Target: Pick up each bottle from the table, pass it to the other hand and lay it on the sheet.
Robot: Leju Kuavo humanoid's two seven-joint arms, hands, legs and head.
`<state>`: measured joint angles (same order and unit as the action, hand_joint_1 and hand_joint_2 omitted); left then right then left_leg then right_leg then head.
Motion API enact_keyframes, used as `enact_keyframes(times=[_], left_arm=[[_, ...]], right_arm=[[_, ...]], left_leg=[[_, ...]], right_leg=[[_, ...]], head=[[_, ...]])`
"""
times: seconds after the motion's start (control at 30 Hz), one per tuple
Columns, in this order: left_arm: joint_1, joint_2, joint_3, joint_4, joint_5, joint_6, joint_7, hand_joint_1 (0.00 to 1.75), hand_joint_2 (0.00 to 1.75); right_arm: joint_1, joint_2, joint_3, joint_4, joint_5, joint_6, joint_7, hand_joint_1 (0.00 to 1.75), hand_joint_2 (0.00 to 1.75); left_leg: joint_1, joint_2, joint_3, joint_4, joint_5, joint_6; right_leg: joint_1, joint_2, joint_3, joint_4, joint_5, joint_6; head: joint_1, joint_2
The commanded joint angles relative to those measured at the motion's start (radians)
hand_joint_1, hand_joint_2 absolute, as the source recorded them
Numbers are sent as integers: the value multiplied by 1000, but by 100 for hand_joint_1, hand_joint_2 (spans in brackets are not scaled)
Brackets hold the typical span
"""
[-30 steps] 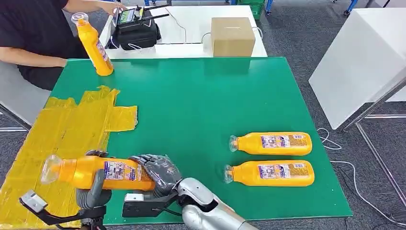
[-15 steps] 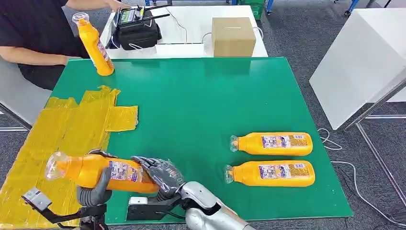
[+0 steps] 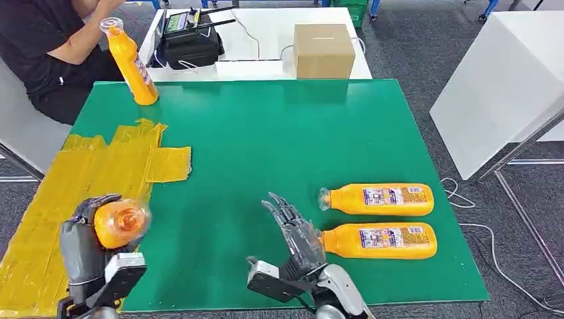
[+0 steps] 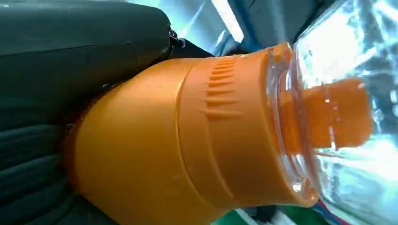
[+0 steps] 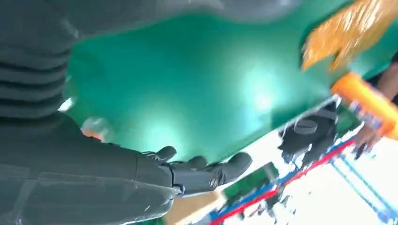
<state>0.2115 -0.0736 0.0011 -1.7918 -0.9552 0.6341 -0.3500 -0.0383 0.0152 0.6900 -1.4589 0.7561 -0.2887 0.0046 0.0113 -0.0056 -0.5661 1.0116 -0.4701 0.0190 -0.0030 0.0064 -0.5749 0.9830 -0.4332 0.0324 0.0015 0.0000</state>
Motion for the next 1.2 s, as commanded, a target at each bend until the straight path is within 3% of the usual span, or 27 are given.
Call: enact_keyframes(times=[0.03, 0.17, 0.33, 0.4, 0.43, 0.47, 0.5, 1.2], left_arm=[[33, 114, -26, 73, -310, 64, 158, 175, 175], [12, 175, -114, 149, -424, 19, 267, 175, 175], [-34, 194, -167, 271, -445, -19, 305, 175, 175], [-58, 218, -199, 329, -461, -123, 345, 175, 175], [-68, 231, -213, 359, -476, -133, 344, 14, 175], [-78, 247, -227, 397, -480, -160, 354, 0, 175], [-82, 266, -237, 437, -508, -166, 368, 0, 0], [-71, 274, -226, 453, -494, -160, 390, 0, 0]], right_arm=[[131, -118, -126, -296, 20, 16, 10, 0, 0], [128, -115, -129, -316, 21, 45, 18, 0, 0], [106, -108, -119, -292, 16, 67, 24, 0, 0], [98, -108, -113, -287, 14, 81, 26, 0, 0], [96, -109, -112, -286, 14, 85, 27, 0, 0], [91, -110, -109, -283, 10, 92, 26, 0, 0], [88, -110, -110, -280, 6, 96, 24, 0, 0], [106, -110, -124, -284, 4, 98, 24, 0, 0]], left_leg=[[-1, -1, 2, -1, 0, 0], [-1, -1, 5, -2, -1, 0], [-1, -1, 3, -2, 0, 0], [-1, -1, 4, -2, 0, 0], [-1, -1, 6, -3, 0, -1], [-1, -1, 6, -3, 0, -1], [-1, -1, 5, -3, 0, -1], [0, 1, 5, -2, -1, -1]], right_leg=[[-1, -2, 2, -1, -1, 0], [0, -3, 5, -2, -1, 0], [-1, -2, 3, -2, 0, 0], [-1, -2, 3, -2, 0, 0], [-1, -2, 6, -3, -1, -1], [-1, -3, 5, -3, -1, -1], [-1, -2, 5, -2, 0, 0], [0, -1, 5, -2, -1, -1]], head=[[0, 0], [0, 0], [0, 0], [0, 0], [0, 0], [0, 0], [0, 0], [0, 0]])
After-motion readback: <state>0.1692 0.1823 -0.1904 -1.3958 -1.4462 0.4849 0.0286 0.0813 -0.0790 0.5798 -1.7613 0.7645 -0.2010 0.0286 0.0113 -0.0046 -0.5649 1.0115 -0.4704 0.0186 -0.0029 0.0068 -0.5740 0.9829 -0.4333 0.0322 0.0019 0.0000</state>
